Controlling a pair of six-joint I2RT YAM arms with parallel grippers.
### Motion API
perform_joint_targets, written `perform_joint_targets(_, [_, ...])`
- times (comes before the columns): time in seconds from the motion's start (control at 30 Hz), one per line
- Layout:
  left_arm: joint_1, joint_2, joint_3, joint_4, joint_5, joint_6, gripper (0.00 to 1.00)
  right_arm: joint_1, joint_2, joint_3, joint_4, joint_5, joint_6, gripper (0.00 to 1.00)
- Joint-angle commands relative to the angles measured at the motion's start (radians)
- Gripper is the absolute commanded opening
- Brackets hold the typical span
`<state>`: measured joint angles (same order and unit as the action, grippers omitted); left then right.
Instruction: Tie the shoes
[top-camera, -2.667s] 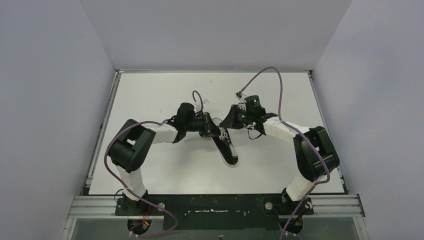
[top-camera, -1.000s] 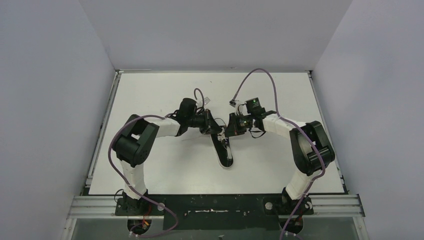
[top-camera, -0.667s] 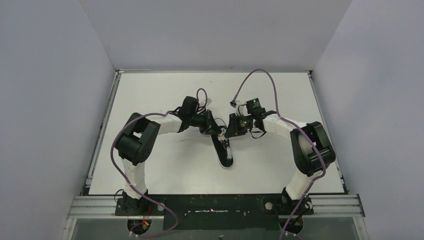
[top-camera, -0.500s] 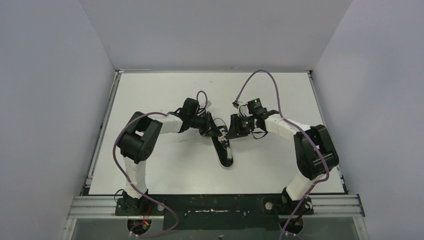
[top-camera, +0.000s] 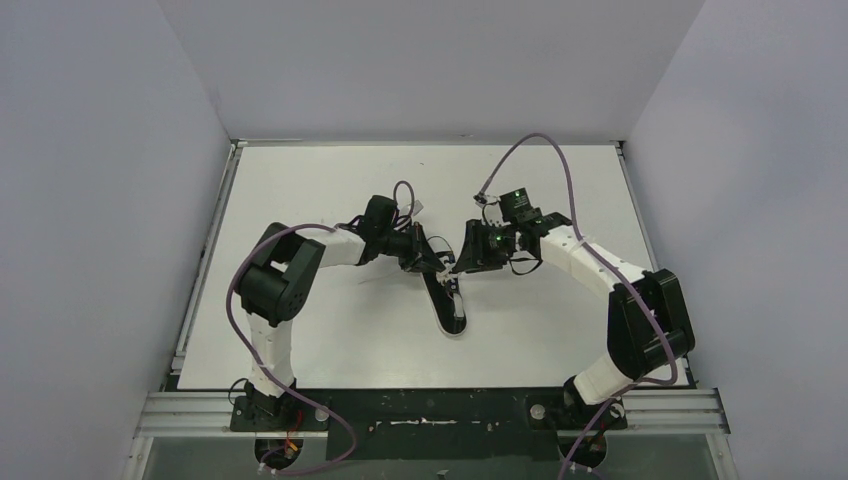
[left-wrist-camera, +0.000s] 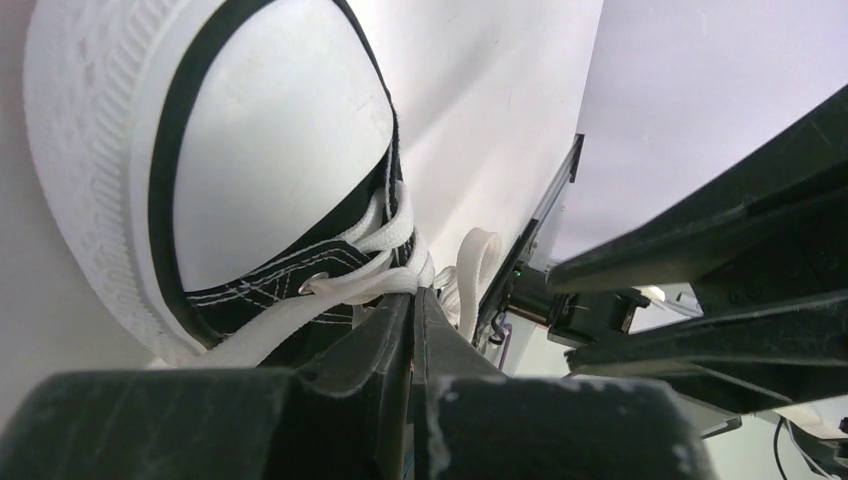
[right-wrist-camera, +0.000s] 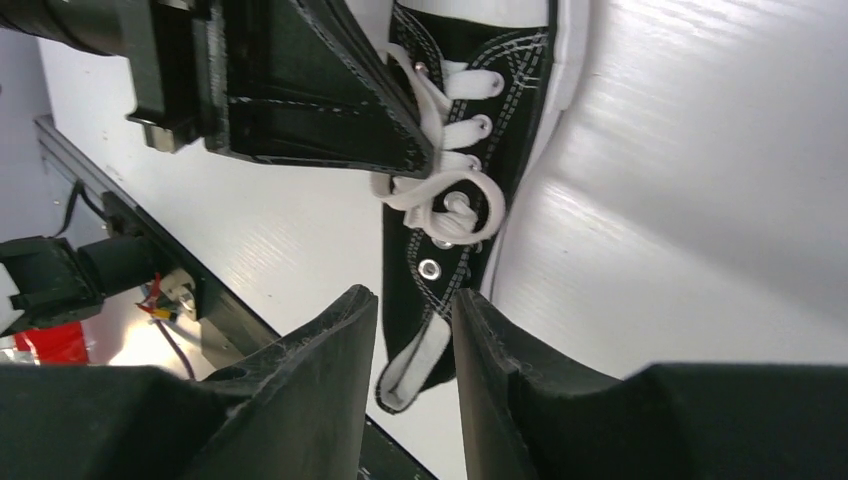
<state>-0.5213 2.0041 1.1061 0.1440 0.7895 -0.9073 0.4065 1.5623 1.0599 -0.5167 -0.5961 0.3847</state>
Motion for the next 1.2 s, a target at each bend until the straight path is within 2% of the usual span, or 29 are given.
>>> perform_joint_targets(0.0, [0.007,0.011,0.018,0.075,0.03,-0.019,0.0,0.049,0.011,0.017,0.099,-0.048,0.106,0.33])
perform_joint_targets(0.1, [0.007,0.01,0.02,0.08,0.03,-0.024,0.0,0.076,0.047,0.047,0.107,-0.036,0.114,0.25])
perform_joint_targets(0.3, [0.009,0.014,0.023,0.08,0.034,-0.024,0.0,0.089,0.082,0.061,0.097,0.003,0.102,0.22])
perform_joint_targets(0.77, [0.008,0.03,0.036,0.114,0.048,-0.054,0.0,0.106,0.157,0.102,0.089,0.055,0.081,0.22])
perform_joint_targets(1.17, [0.009,0.036,0.039,0.112,0.059,-0.054,0.0,0.113,0.155,0.135,0.011,0.168,0.034,0.23])
